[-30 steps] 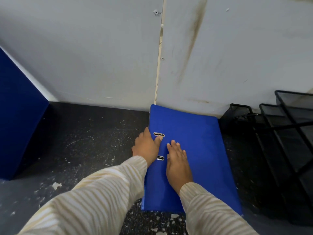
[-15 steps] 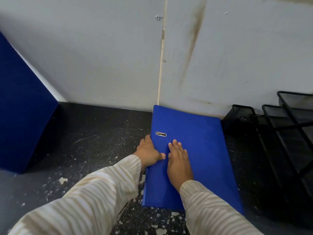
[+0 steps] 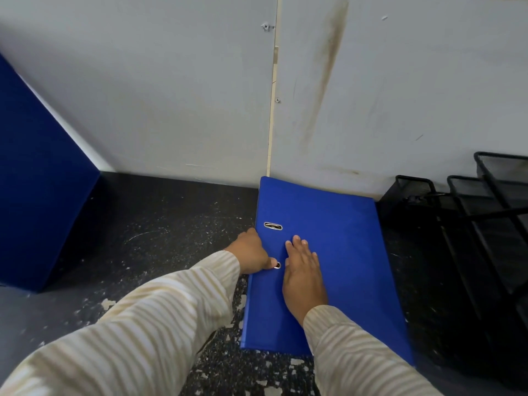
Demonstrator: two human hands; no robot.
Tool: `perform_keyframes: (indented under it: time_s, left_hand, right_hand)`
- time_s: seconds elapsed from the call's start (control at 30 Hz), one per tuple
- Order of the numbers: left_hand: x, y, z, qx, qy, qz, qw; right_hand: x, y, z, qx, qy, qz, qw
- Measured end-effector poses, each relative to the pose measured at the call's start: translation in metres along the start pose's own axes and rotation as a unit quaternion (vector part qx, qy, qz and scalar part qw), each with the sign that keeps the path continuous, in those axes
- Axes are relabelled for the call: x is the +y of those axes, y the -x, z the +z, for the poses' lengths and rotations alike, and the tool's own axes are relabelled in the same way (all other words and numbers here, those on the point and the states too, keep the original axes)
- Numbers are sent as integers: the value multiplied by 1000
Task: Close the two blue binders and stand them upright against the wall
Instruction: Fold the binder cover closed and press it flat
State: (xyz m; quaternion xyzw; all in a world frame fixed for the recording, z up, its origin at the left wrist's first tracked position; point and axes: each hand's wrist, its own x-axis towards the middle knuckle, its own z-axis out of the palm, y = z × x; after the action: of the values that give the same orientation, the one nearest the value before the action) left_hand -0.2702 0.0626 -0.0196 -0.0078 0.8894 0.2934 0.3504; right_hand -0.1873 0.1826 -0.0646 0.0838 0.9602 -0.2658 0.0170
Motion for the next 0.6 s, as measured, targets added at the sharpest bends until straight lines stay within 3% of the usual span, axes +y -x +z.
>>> perform_keyframes:
  time_s: [0.13,0.3,0.6]
  left_hand:
    - [10,8,6,51,-102,-6,993]
    - [11,13,9,63,-104,1,993]
    - [12,17,-8,13,-219,88,972]
  right_hand:
    - [-1,0,1,6,2,-1,1000]
    - [-4,0,-2,-2,2,6,1000]
    - [-8,-1,-5,-9,-1,15,1000]
